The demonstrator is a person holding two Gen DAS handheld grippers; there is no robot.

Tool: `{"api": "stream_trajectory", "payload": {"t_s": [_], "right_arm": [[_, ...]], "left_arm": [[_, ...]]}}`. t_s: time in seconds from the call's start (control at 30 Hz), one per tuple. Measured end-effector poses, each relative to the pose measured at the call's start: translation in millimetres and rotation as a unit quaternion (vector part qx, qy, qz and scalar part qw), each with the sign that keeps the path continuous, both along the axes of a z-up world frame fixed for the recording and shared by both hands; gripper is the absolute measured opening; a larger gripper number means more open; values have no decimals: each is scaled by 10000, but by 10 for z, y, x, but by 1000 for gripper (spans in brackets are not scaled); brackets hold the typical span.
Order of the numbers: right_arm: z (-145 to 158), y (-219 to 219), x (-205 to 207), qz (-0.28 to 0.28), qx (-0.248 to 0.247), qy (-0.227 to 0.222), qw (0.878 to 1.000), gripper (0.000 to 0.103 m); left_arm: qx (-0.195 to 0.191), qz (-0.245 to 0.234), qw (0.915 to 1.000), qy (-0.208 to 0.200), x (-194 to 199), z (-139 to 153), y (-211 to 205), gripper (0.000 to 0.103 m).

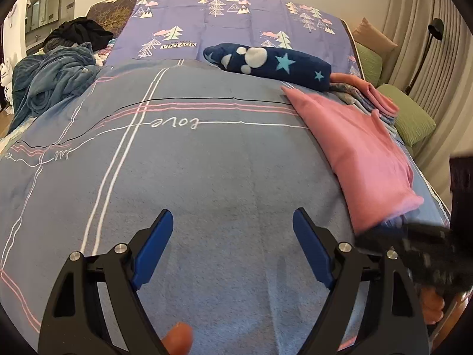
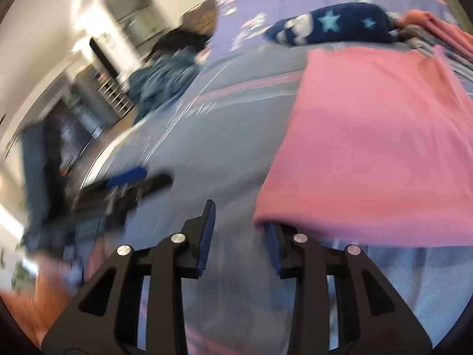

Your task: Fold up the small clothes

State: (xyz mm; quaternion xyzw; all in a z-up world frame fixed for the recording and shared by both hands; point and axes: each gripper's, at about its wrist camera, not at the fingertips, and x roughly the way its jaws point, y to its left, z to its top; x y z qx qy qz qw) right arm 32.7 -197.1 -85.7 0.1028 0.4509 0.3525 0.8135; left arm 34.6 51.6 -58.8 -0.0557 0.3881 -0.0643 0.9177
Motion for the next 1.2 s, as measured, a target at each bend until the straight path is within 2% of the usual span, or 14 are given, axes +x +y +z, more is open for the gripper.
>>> {"api": "stream_trajectory", "payload": {"t_s": [0.07, 0.2, 0.27, 0.4, 0.43, 0.53, 0.7, 0.8, 0.9, 0.97, 1.0, 1.07, 1.17, 1.2], "right_arm": [[-15, -146, -74, 84, 273, 213, 9994, 31], [290, -660, -154, -760, 136, -515, 9957, 30], [385, -891, -61, -1331, 58, -665, 9889, 19], [169, -1189, 191, -2315, -742, -283, 9696, 16], [27, -1223, 228, -2351, -923, -77, 9676, 9], [13, -1371, 162, -2258, -499, -162, 9728, 11], [435, -1460, 356, -2040, -257, -783, 9755, 17], [574, -1439, 746, -1938, -316, -945, 9760, 17], [426, -1472, 1262, -1747, 26, -489, 9834, 18], [190, -1495, 1478, -2056, -543, -261, 9768, 27], [1, -1534, 1569, -2126, -695, -170, 9745, 23], [-42, -1702, 1530, -2154, -16, -158, 9764, 23], [28, -1857, 1472, -2283, 349, -32, 9730, 23], [123, -1890, 1413, -2342, 347, -134, 9715, 30]], "left_arm": [[0, -51, 10000, -38, 53, 33, -33, 83], [-28, -589, 9977, -336, 200, 183, -366, 83], [-103, -965, 9946, -380, 296, 200, -614, 83], [252, -1441, 9892, 133, 495, -101, -1122, 83], [584, -1477, 9865, 395, 514, -251, -1204, 84], [350, -1396, 9890, 338, 485, -140, -1093, 84], [-14, -1385, 9896, -391, 522, 322, -1042, 84], [111, -1492, 9866, -649, 819, 487, -1258, 84], [409, -1467, 9879, -296, 1294, 325, -1455, 84], [695, -1092, 9912, 275, 1637, -27, -1434, 93], [539, -1058, 9919, 453, 1679, -175, -1395, 100], [-158, -1031, 9932, 512, 1719, -243, -1212, 102], [-235, -1055, 9931, 456, 1670, -201, -1157, 102], [-236, -1059, 9934, 385, 1627, -167, -1159, 102]]}}
